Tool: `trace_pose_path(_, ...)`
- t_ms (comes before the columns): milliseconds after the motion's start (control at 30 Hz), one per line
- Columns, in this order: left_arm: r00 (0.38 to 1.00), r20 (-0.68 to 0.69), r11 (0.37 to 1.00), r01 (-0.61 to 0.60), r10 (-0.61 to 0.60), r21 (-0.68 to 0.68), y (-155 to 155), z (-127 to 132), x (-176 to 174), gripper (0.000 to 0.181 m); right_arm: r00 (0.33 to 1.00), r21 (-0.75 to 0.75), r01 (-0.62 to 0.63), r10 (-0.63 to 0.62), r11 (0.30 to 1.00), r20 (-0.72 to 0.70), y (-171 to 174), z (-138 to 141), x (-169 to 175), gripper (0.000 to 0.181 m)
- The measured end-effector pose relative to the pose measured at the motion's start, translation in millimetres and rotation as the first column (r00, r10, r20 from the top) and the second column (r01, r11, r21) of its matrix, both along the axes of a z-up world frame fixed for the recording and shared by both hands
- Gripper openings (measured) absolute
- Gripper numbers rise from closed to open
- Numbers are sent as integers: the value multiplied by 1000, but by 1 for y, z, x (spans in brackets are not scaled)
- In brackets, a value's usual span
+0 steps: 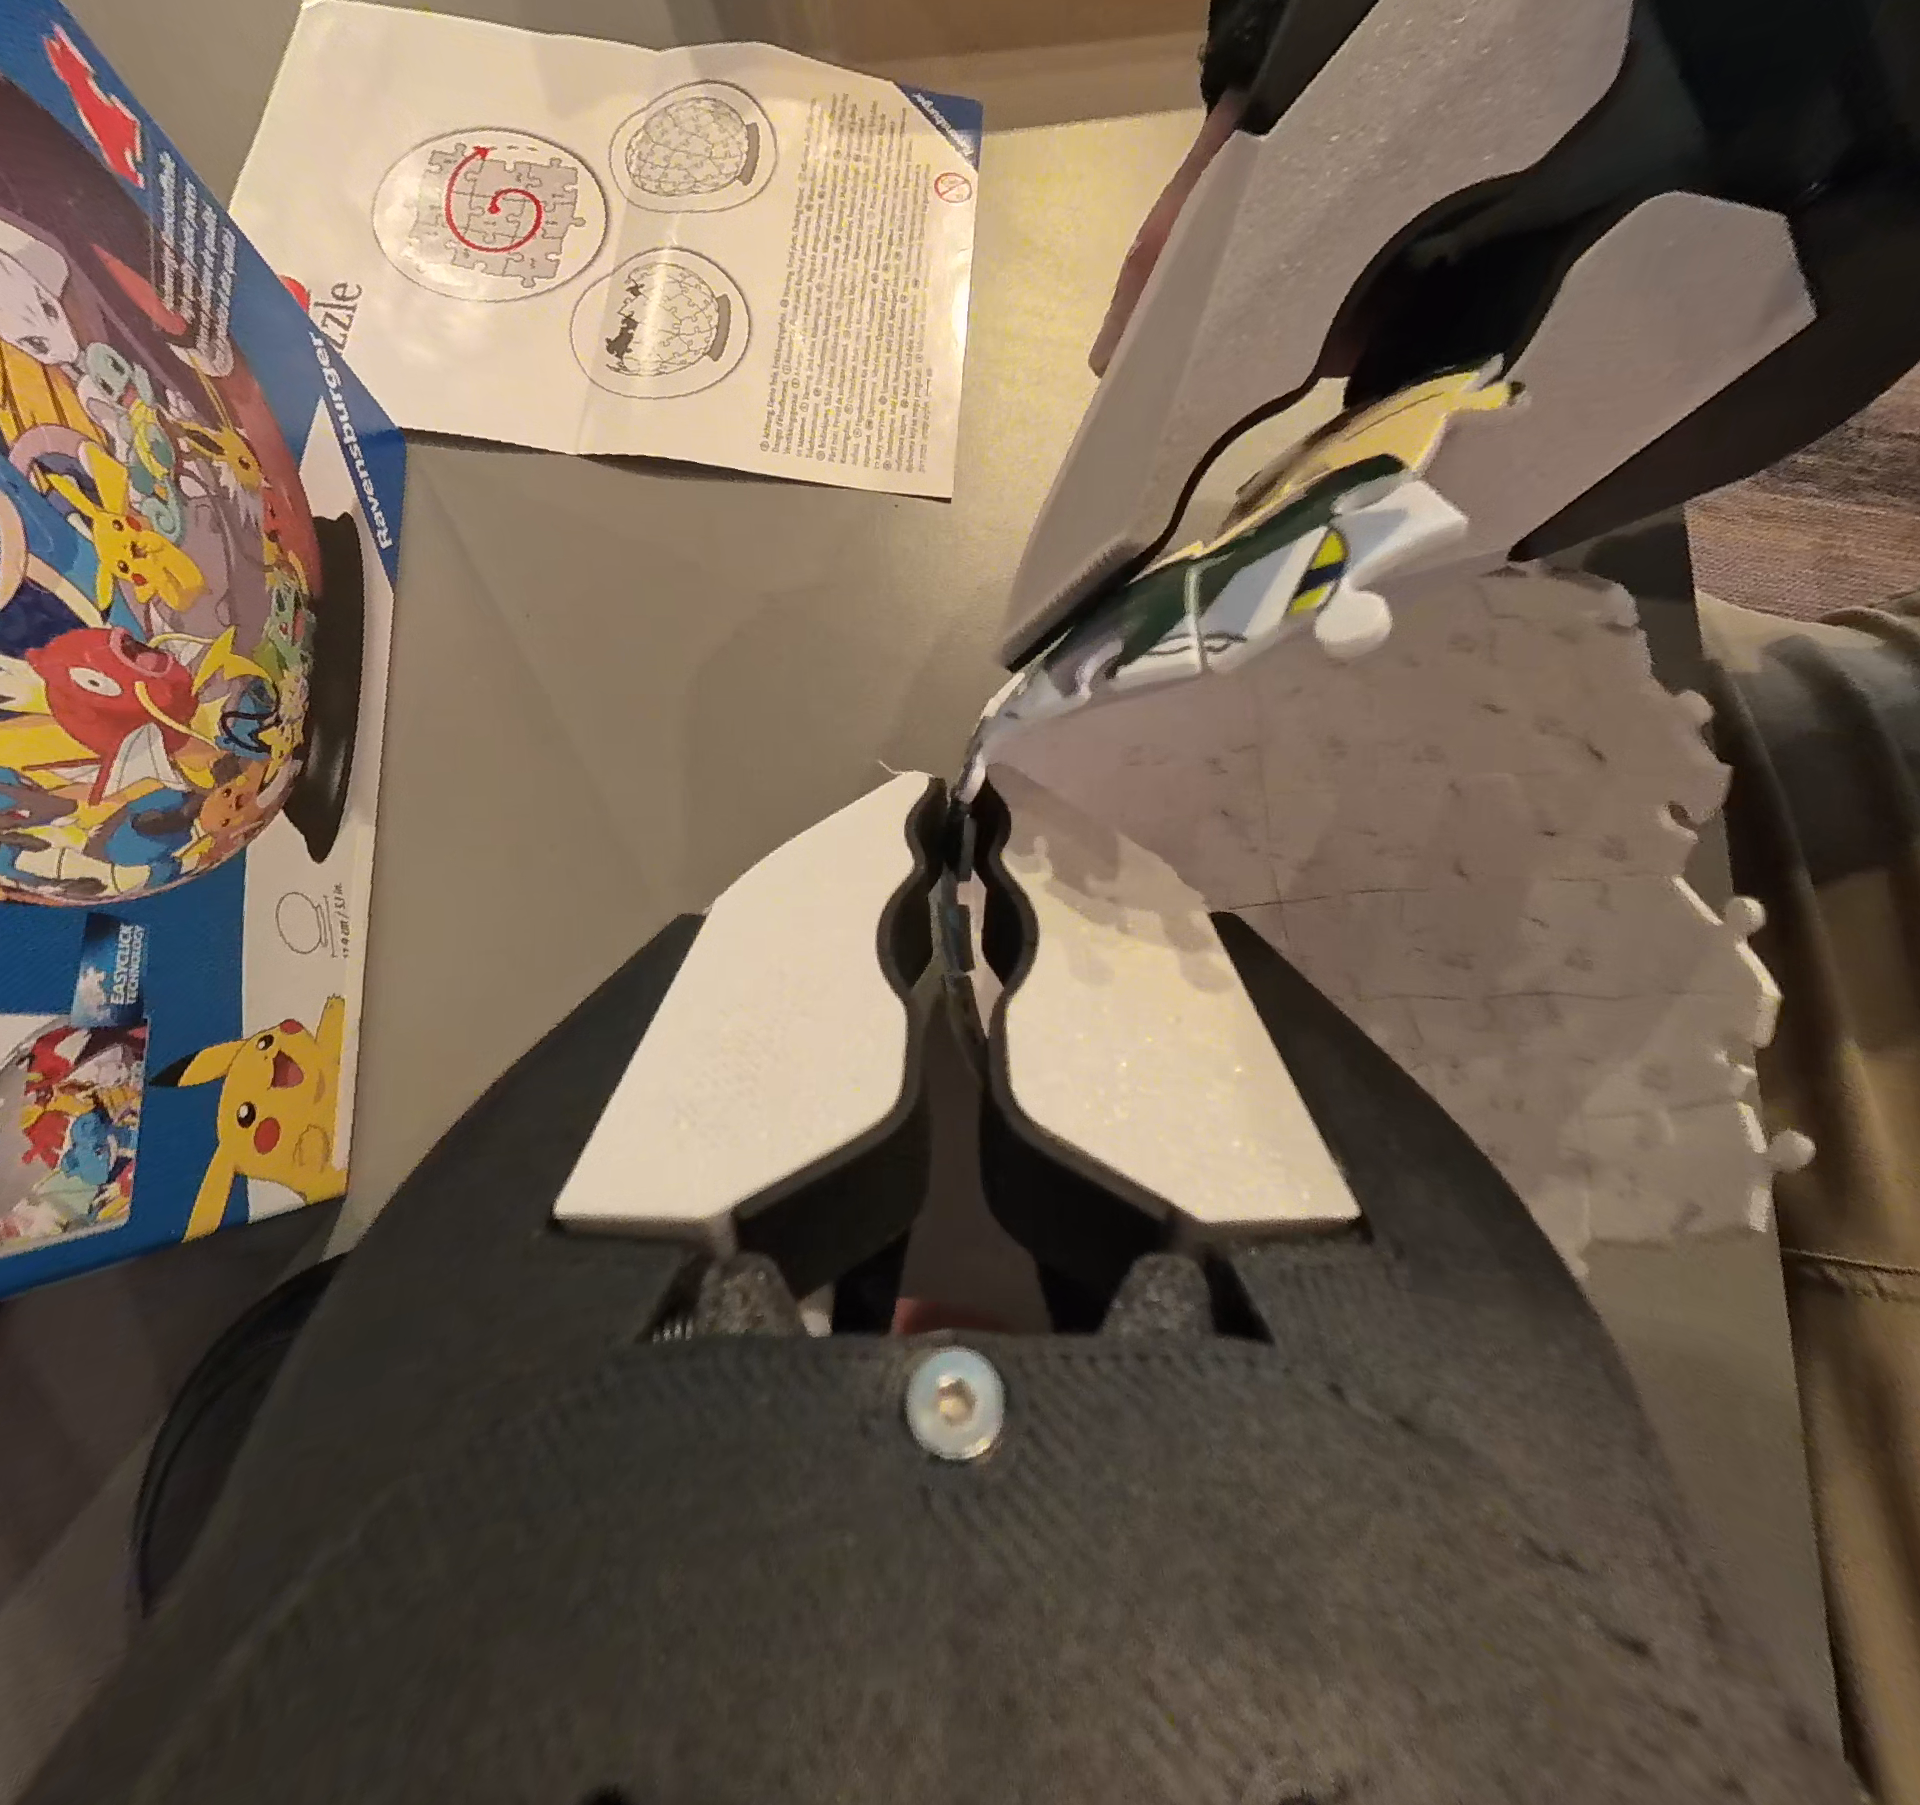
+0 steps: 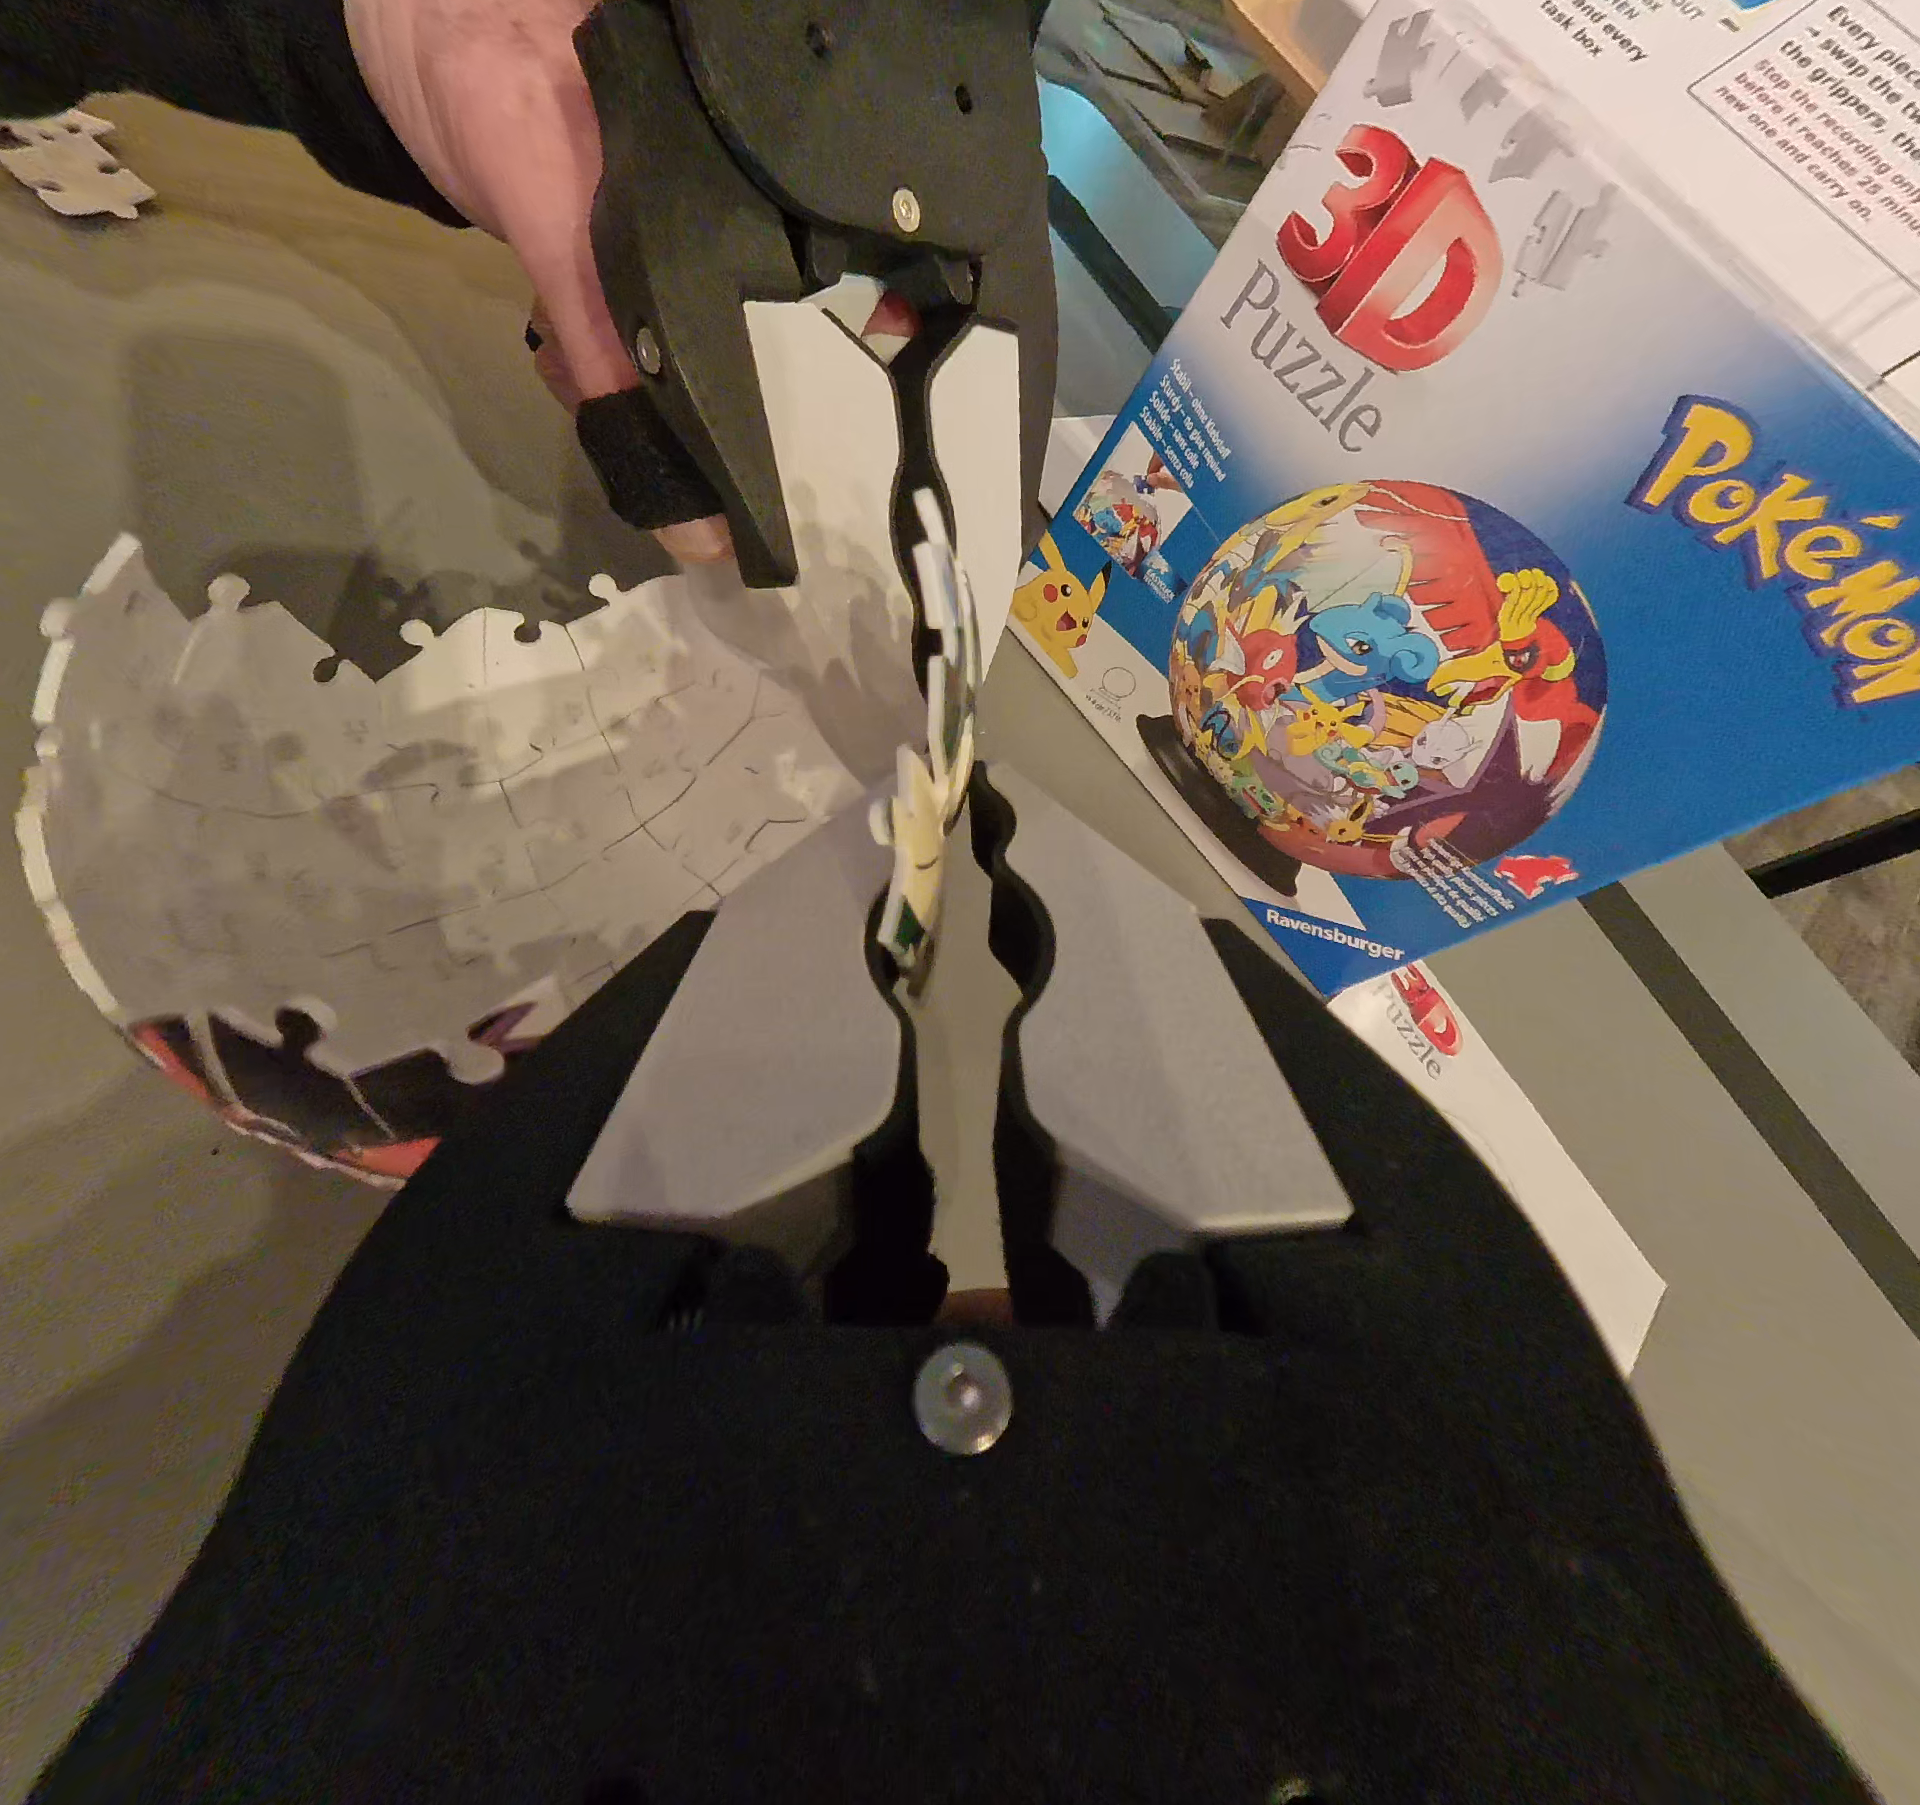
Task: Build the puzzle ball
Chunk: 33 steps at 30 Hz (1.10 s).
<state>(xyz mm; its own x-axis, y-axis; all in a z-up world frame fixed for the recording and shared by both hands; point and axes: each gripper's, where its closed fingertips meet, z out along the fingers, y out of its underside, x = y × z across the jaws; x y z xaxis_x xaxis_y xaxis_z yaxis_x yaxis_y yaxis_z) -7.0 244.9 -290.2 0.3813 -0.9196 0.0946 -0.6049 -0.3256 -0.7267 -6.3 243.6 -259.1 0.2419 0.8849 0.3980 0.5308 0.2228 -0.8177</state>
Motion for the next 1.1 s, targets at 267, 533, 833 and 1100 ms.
trace_pose_path(267,1000,-4,1000,-14,14,0,1,-1,0,4,1000,-32,-5,5,999,3,0,1,2,4)
trace_pose_path(533,1000,-4,1000,-22,22,4,1,-1,0,4,997,-138,-25,34,990,66,-1,-12,2,16)
trace_pose_path(833,1000,-15,1000,-26,26,7,2,-4,1,4,992,-206,-27,52,978,117,2,-18,1,5)
trace_pose_path(1100,1000,-20,1000,-13,13,12,2,-5,3,4,986,-192,-71,99,979,138,2,-19,3,3)
